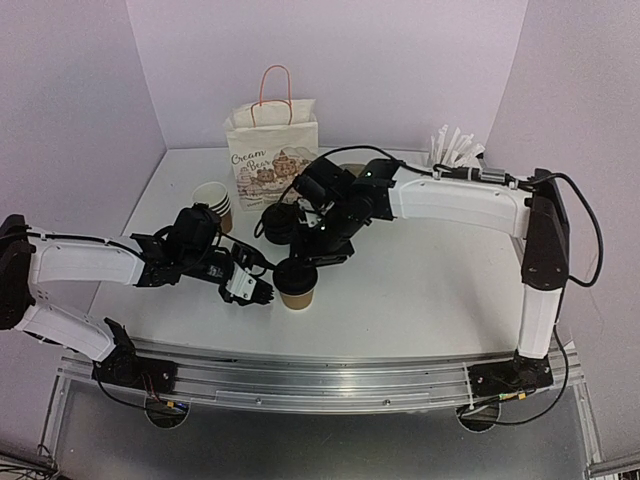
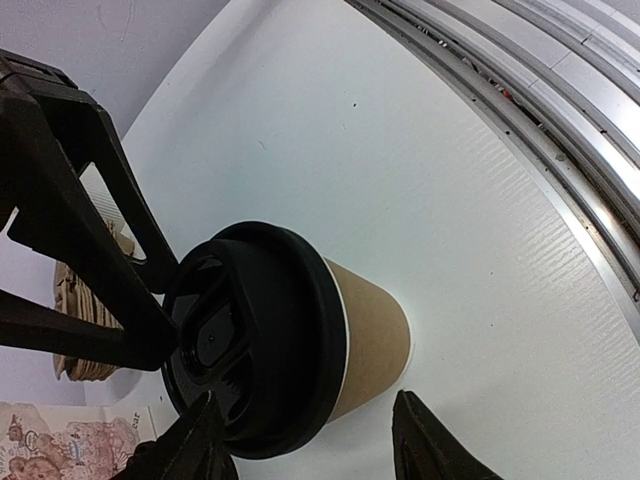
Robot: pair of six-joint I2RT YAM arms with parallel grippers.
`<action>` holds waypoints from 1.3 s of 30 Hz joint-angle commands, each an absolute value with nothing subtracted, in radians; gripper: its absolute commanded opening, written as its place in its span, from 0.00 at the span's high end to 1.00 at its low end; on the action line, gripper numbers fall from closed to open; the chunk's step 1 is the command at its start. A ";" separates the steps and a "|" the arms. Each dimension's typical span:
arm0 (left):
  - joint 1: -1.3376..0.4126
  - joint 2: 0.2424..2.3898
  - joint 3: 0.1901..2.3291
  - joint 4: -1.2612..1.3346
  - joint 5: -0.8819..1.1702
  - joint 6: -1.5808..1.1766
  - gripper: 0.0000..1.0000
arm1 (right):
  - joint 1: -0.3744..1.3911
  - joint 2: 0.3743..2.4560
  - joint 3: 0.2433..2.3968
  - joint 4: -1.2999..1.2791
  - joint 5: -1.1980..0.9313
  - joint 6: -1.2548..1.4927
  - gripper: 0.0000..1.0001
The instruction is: Pack the takeout coffee
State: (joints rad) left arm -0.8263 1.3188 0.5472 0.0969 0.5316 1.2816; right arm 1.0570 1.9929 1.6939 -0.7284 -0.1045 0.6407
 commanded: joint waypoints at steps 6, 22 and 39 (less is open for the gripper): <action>-0.842 1.324 0.563 0.132 0.548 1.269 0.43 | 1.069 2.005 1.663 -0.744 -0.096 0.657 0.55; -0.852 1.371 0.541 0.129 0.556 1.293 0.56 | 1.079 2.044 1.687 -0.743 -0.075 0.646 0.59; -0.824 1.389 0.412 0.106 0.565 1.384 0.69 | 1.086 2.064 1.661 -0.745 -0.036 0.672 0.63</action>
